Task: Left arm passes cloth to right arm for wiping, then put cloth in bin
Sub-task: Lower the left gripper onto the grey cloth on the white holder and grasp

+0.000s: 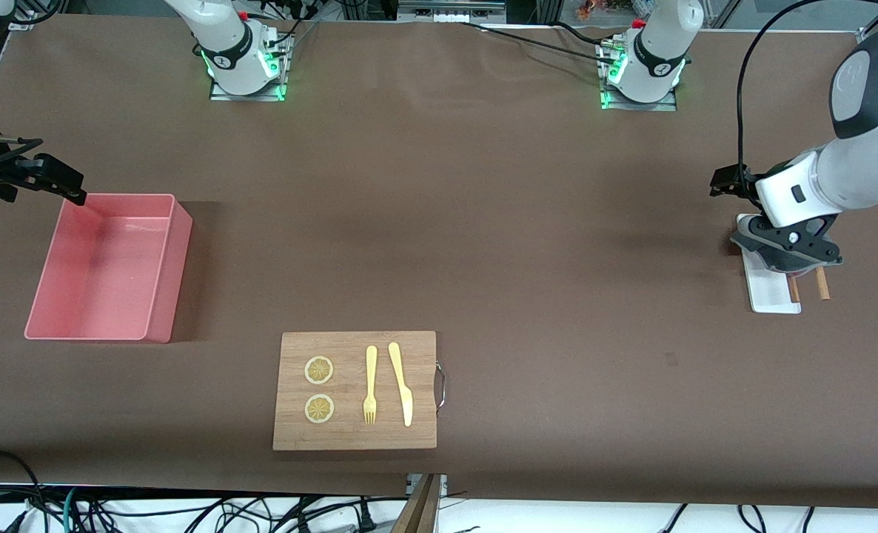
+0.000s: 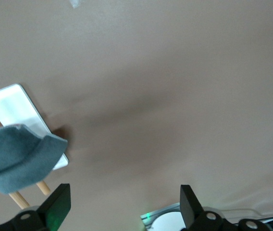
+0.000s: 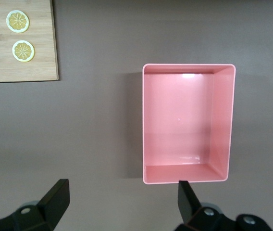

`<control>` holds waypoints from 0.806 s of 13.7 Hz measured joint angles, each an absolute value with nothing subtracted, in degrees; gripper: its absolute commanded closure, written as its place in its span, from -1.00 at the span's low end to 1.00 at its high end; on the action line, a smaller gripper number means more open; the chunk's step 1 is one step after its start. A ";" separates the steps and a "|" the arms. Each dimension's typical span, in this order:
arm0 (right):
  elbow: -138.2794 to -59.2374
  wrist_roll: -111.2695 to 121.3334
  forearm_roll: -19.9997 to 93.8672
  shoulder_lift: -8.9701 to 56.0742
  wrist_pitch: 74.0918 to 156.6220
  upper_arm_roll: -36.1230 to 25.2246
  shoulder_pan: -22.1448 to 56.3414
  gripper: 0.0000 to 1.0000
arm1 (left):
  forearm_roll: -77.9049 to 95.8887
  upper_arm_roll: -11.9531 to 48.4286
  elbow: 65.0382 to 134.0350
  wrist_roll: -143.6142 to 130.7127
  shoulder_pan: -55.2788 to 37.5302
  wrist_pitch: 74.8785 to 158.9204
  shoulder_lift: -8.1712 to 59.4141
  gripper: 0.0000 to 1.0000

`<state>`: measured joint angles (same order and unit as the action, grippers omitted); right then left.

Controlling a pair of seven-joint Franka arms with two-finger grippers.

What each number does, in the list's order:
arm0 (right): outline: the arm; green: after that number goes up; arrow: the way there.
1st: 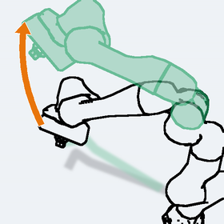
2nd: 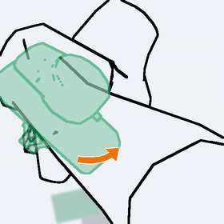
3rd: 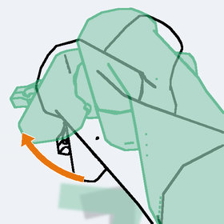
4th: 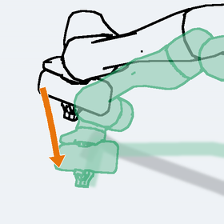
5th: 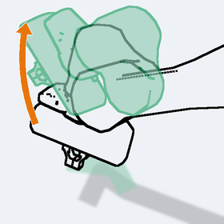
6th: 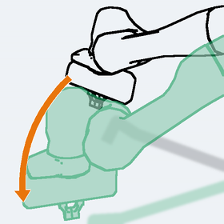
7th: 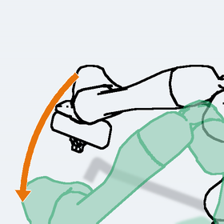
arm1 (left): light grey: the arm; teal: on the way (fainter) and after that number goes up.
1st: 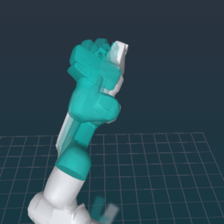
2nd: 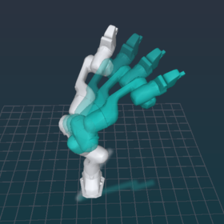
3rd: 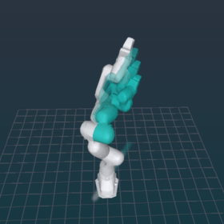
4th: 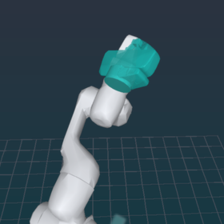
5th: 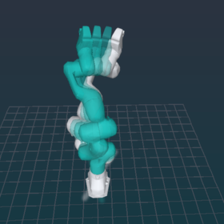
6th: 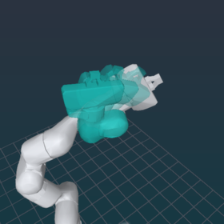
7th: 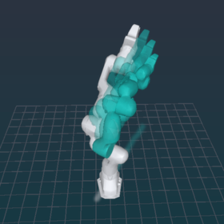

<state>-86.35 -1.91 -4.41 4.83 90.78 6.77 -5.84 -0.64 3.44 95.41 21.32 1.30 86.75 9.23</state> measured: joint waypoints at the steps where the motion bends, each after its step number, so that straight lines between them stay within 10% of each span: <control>1: -86.35 -1.91 -4.41 4.83 90.79 6.76 -5.85 -1.00 | -2.04 3.42 95.53 24.71 1.67 87.97 9.78 -1.00; 11: -86.35 -1.90 -4.41 4.84 90.81 6.77 -5.85 -1.00 | -7.20 3.07 108.52 64.60 10.43 111.53 11.73 -1.00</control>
